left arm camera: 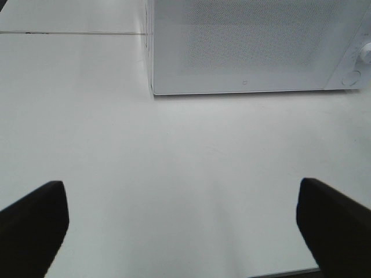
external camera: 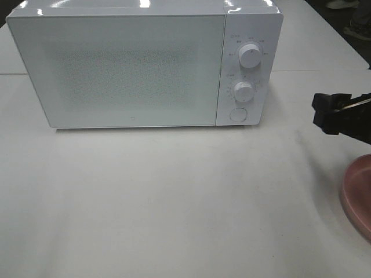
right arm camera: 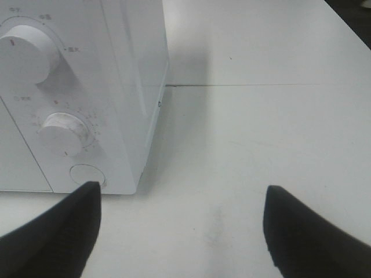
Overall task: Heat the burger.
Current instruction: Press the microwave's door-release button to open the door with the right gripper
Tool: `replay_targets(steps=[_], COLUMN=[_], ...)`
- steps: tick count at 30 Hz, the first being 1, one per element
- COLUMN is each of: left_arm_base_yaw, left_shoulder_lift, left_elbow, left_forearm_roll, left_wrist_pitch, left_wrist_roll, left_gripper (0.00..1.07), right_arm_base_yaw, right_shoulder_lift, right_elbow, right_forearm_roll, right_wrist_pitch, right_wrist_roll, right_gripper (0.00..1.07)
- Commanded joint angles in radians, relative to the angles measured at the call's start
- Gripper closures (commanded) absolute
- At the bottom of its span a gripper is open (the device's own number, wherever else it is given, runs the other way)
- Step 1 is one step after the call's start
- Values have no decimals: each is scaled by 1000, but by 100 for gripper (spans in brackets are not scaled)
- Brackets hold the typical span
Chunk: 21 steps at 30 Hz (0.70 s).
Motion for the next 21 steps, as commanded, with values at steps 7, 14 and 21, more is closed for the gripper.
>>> replay_targets(steps=[7,14,21], left_arm_base_yaw=[-1,-1,-1], left_shoulder_lift=[-17,-17,-17], left_elbow=[4,4,4], left_forearm_roll=[-9,-9,-9], left_wrist_pitch=[-2,-2,-2], left_wrist_roll=[0,0,0], left_gripper=[6,6,6], right_arm_base_yaw=[214,389,488], right_shoulder_lift=[134,233,279], right_elbow=[5,4,4], right_forearm_roll=[223,438,526], right_wrist_pitch=[-216,-338,-401], right_wrist_roll=[-164,-222,-239], right_gripper=[32,32,32])
